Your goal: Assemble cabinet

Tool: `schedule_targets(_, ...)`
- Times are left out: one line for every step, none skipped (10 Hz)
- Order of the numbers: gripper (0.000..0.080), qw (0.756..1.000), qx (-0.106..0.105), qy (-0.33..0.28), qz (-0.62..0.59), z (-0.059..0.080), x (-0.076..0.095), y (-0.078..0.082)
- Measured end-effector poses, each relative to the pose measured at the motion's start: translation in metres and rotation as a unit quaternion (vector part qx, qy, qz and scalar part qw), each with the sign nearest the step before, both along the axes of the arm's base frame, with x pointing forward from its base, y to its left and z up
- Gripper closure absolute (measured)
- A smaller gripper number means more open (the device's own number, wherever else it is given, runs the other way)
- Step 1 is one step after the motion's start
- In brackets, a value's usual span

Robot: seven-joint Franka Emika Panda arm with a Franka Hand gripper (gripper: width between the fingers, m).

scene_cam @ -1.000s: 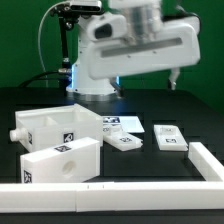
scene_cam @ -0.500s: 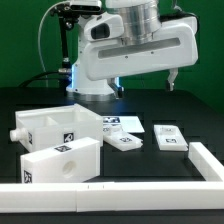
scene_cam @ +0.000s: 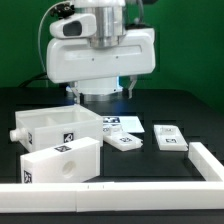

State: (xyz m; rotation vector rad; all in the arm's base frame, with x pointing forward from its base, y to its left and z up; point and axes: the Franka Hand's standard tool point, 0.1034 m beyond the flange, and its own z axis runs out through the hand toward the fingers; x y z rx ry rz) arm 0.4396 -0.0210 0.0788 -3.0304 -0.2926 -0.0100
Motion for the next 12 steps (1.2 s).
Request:
schedule_targets(0.0003,1.0,0.001,0.0,-0.004,0.0,0.001,0.0)
schedule_targets(0.0003,1.0,0.001,0.001,-0.003,0.0,0.001,0.0)
schedule_targets(0.0003,1.0,-0.001,-0.004,0.009,-0.002,-0.001,-0.002)
schedule_targets(0.0003,0.999,-0.011,-0.017,0.036,-0.014,-0.012,-0.009)
schedule_targets(0.0003,0.999,-0.015,-0.013,0.044,-0.026,-0.025,-0.014)
schedule_targets(0.0003,0.999,-0.015,-0.008,0.047,-0.034,-0.03,-0.015)
schedule_targets(0.0003,0.999,-0.013,0.001,0.049,-0.043,-0.036,-0.015)
schedule_targets(0.0003,0.999,-0.013,0.005,0.05,-0.05,-0.04,-0.015)
schedule_targets(0.0003,0.998,-0.016,0.002,0.058,-0.058,-0.042,-0.018)
schedule_targets(0.0003,0.998,-0.015,0.004,0.058,-0.06,-0.043,-0.021)
schedule_targets(0.0003,0.998,-0.015,0.004,0.059,-0.06,-0.043,-0.02)
schedule_targets(0.0098,0.998,-0.015,0.004,0.059,-0.06,-0.043,-0.02)
